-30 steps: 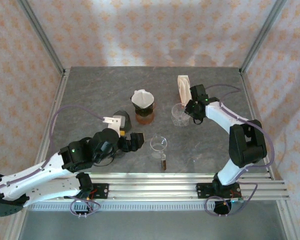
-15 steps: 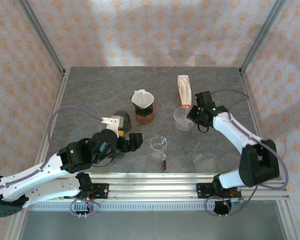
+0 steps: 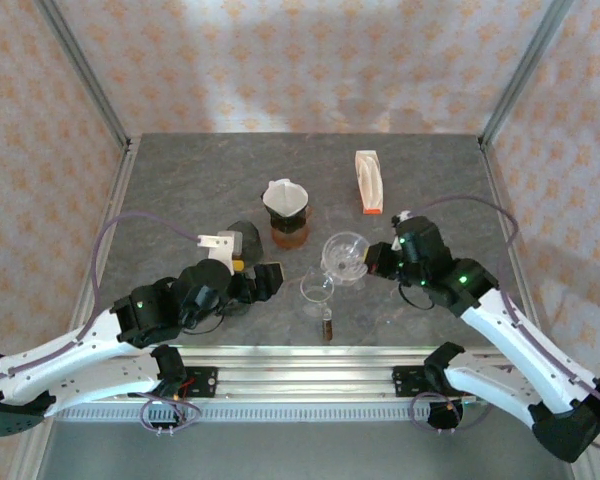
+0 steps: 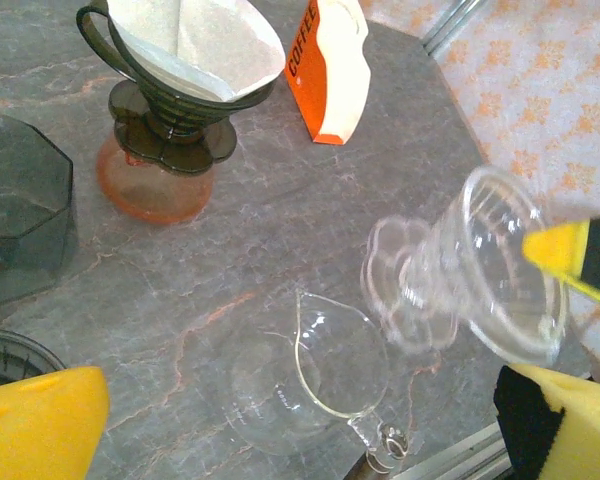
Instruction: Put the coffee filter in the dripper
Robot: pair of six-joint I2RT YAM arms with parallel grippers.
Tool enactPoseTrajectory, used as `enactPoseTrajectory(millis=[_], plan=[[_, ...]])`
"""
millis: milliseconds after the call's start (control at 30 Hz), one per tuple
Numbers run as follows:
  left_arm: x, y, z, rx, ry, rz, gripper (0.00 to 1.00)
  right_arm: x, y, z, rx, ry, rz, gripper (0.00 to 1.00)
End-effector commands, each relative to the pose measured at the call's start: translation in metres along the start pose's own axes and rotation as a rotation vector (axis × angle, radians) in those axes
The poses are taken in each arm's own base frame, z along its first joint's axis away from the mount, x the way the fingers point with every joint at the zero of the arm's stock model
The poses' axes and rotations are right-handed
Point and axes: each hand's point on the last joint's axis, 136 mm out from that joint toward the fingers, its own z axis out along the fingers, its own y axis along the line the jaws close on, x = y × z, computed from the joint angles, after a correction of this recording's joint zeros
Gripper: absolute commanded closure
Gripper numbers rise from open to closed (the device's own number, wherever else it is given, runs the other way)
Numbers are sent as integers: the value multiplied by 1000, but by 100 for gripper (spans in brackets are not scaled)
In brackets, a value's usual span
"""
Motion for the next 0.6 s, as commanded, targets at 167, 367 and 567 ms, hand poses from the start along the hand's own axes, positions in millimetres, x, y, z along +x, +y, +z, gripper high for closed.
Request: enactPoseTrajectory(millis=[167,367,567], plan=[[0,13,-1,-51,-22,9,0,28,37,15,-19,85,-74,100],[2,12,1,-45,-17,5,0,28,41,28,24,91,-103,100],[1,12,1,-48,-20,6,0,22,34,29,108,87,-122,100]])
